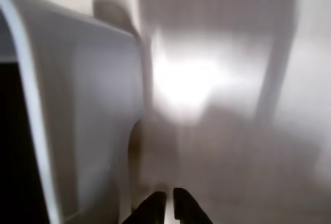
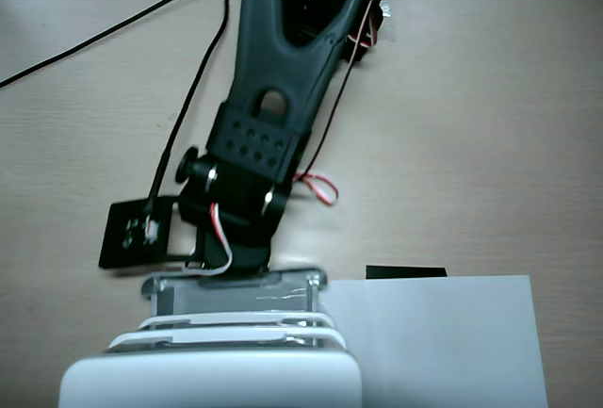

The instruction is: Close drawer.

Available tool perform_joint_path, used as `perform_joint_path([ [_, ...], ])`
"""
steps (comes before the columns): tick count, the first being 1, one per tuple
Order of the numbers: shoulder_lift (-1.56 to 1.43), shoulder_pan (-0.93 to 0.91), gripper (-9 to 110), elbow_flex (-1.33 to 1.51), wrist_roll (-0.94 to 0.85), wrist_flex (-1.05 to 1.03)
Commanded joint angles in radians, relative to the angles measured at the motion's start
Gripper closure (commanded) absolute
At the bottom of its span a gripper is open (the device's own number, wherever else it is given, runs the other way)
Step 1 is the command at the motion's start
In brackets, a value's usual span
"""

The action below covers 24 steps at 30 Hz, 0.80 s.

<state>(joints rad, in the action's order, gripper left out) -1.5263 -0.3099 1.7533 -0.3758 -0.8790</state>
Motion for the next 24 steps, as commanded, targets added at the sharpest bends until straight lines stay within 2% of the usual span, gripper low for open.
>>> perform_joint_path([
  [1,0.046,0.025,101,-0.167,0.026,-0.028],
  [7,0.156,0.064,101,-0.324,0.091,-0.075],
  [15,0.178,0.103,101,-0.38,0.132,-0.094],
  [20,0.137,0.051,101,-0.382,0.132,-0.175],
  [24,0.035,-0.017,101,-0.279,0.089,-0.198],
])
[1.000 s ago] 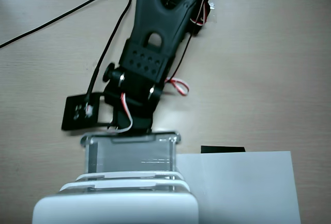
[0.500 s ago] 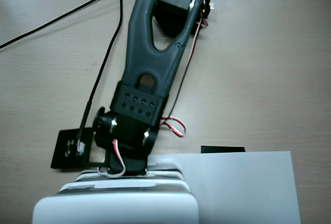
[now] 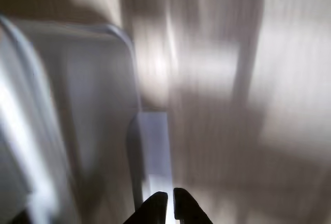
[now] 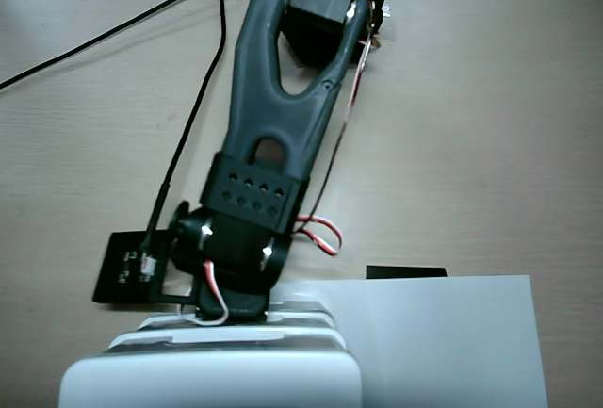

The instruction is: Close drawer.

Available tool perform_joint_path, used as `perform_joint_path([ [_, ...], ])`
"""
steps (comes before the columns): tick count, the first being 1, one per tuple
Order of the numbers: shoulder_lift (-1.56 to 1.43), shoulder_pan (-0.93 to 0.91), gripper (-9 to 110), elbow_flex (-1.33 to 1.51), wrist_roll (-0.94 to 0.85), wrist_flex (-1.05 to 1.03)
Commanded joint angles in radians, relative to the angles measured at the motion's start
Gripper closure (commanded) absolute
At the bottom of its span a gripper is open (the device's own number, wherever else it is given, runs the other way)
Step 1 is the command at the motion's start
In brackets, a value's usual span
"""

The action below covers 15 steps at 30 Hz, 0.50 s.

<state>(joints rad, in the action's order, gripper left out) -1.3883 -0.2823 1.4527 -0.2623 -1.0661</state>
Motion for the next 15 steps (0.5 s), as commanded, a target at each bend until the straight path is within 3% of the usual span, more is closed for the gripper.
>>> perform_joint_path([
  [1,-0.13,-0.057,101,0.061,-0.04,-0.015],
  [15,-0.443,-0.163,101,0.419,-0.17,-0.006],
])
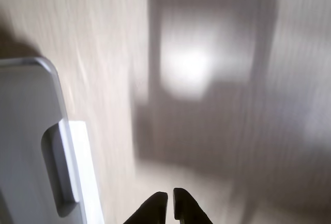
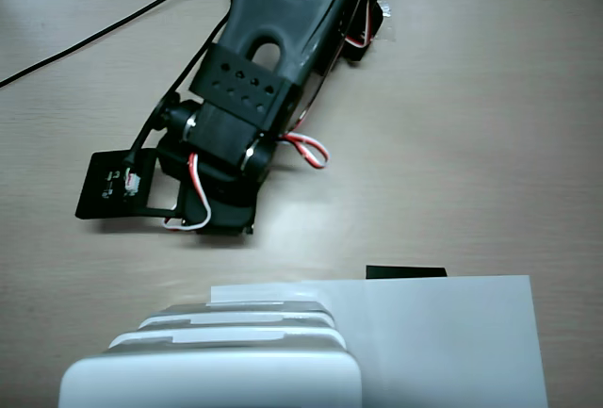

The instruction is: Close drawer.

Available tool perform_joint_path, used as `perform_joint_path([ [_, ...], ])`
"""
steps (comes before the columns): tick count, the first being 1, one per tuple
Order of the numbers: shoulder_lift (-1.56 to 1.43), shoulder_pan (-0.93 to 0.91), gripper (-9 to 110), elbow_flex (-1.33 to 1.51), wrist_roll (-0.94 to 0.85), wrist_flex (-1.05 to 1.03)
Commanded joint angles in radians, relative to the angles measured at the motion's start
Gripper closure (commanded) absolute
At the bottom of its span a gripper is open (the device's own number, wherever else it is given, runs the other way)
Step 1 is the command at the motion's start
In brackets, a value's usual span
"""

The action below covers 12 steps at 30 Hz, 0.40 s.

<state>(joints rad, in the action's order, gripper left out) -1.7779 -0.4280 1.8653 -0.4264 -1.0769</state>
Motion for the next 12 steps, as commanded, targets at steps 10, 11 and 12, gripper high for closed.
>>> perform_joint_path([
  [10,-0.115,-0.017,101,0.038,-0.012,0.005],
  [11,-0.124,-0.012,101,0.046,-0.011,0.005],
  [12,-0.132,-0.009,101,0.057,-0.009,0.005],
])
